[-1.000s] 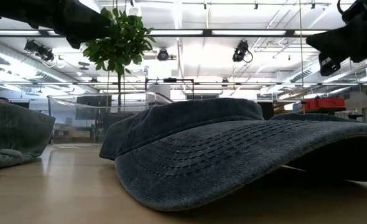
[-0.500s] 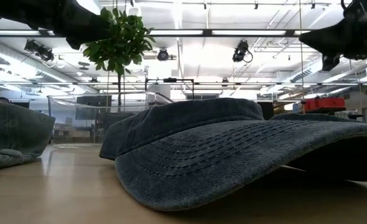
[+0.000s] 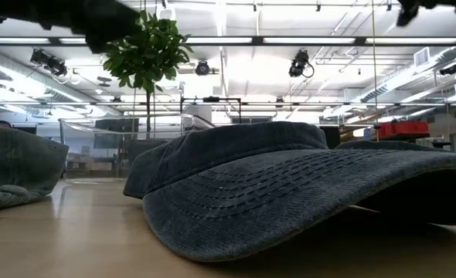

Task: Pick & Place hat
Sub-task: Put the top blue cap into the yellow bin

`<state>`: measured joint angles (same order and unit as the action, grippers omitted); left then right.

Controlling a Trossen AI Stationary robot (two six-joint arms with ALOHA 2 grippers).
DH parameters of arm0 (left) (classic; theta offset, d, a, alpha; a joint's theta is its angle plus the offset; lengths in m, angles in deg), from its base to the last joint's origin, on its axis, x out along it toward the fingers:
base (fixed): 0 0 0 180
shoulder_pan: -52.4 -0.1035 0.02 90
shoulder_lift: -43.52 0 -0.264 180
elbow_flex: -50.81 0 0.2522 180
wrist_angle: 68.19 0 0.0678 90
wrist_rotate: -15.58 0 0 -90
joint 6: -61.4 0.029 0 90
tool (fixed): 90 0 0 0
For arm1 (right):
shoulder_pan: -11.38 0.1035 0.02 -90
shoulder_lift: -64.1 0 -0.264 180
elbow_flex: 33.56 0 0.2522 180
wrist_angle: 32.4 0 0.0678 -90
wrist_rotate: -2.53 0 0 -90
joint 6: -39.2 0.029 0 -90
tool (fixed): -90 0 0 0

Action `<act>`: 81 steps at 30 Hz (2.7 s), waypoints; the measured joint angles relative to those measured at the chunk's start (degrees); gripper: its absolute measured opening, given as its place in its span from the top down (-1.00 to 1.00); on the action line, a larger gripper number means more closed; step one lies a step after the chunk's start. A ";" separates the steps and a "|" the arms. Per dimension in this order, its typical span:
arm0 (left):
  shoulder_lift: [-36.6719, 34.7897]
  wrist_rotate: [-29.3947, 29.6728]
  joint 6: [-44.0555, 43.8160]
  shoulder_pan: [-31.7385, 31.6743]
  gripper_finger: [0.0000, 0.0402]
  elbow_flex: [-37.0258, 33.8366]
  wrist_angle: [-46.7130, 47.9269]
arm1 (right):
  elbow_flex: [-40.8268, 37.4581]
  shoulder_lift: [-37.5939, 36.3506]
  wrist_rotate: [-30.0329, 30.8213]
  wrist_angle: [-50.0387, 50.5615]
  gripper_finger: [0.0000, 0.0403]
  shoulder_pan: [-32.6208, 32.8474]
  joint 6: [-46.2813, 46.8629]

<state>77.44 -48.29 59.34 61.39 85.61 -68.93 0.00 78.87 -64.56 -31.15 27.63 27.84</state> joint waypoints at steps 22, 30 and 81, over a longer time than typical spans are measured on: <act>3.69 0.04 -0.73 -6.12 0.02 0.07 -5.08 | 22.03 51.61 -14.58 45.49 0.29 -8.30 12.82; 3.69 -0.33 -6.30 -6.16 0.02 0.07 -5.09 | 22.00 62.16 -12.42 44.52 0.10 -12.38 3.52; 3.69 -0.57 -6.33 -6.12 0.02 -0.01 0.24 | 37.50 56.49 9.01 57.44 1.00 -8.91 2.09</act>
<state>81.13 -48.86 53.01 55.28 85.60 -68.69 37.50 135.36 -55.55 26.29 18.71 29.92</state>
